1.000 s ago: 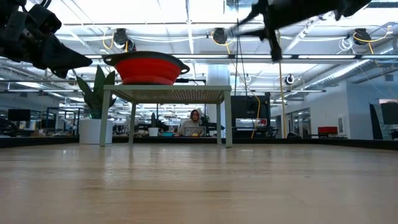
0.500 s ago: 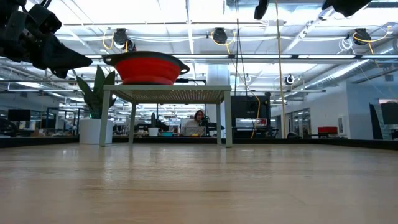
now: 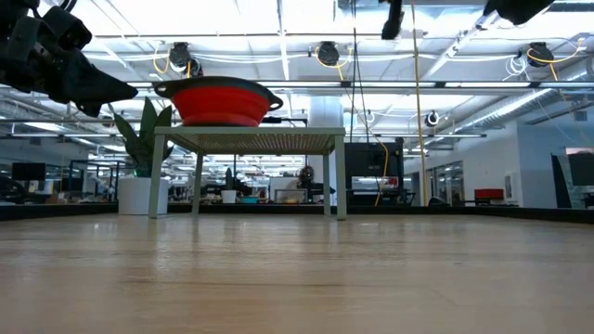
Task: Pick & Place Fruit
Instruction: Put the blue knife on the shelf
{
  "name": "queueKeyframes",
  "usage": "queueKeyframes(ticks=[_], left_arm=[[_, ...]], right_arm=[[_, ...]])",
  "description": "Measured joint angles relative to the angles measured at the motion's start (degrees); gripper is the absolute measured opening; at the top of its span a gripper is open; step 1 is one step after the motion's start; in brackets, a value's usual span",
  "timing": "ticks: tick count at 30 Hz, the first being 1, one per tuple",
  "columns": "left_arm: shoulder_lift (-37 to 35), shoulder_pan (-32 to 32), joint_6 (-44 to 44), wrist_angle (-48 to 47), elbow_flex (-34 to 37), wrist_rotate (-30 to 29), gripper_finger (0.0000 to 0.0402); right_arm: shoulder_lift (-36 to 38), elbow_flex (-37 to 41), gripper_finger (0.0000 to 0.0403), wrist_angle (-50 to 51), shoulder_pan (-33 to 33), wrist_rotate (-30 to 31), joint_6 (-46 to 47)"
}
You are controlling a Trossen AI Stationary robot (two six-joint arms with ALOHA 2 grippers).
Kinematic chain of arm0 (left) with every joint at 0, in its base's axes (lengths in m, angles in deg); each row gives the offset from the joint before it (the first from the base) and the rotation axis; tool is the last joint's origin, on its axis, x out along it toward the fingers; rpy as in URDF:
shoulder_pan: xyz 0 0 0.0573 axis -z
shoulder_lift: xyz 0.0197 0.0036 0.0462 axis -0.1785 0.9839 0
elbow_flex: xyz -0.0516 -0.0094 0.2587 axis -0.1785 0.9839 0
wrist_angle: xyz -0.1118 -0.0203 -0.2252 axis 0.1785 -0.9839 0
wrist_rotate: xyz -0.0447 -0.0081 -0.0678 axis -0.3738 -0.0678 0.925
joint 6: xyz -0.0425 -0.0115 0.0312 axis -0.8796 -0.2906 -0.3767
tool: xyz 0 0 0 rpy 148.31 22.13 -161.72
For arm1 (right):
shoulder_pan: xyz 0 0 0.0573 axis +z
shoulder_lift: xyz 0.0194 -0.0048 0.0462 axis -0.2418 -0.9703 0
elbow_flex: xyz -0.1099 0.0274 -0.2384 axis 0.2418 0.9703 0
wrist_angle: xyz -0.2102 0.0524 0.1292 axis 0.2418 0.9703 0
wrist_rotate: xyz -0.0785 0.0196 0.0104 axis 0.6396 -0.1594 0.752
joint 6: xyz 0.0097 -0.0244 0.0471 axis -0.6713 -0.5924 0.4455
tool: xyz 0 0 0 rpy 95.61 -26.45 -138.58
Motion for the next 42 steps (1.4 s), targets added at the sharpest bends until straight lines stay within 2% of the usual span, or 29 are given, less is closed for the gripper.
queueKeyframes(ticks=[6, 13, 21, 32, 38, 42], left_arm=[[0.0, 0.0, 0.0, 0.0, 0.0, 0.0, 0.0026], [0.0, 0.0, 0.0, 0.0, 0.0, 0.0, 0.0026], [0.0, 0.0, 0.0, 0.0, 0.0, 0.0, 0.0026], [0.0, 0.0, 0.0, 0.0, 0.0, 0.0, 0.0026], [0.0, 0.0, 0.0, 0.0, 0.0, 0.0, 0.0026], [0.0, 0.0, 0.0, 0.0, 0.0, 0.0, 0.0026]], right_arm=[[-0.1, 0.0, 0.0028, 4.9, 0.0, 11.8, 8.8], [0.0, 0.0, 0.0031, 3.5, 0.0, 23.9, 17.2], [0.0, 0.0, 0.0032, -0.2, 0.0, 32.6, 19.8], [0.0, 0.0, 0.0031, 1.3, -0.1, 32.0, 20.9], [0.0, 0.0, 0.0029, 8.9, 0.0, 23.5, 25.3], [0.0, -0.3, 0.0032, 14.8, 0.4, 21.7, 26.8]])
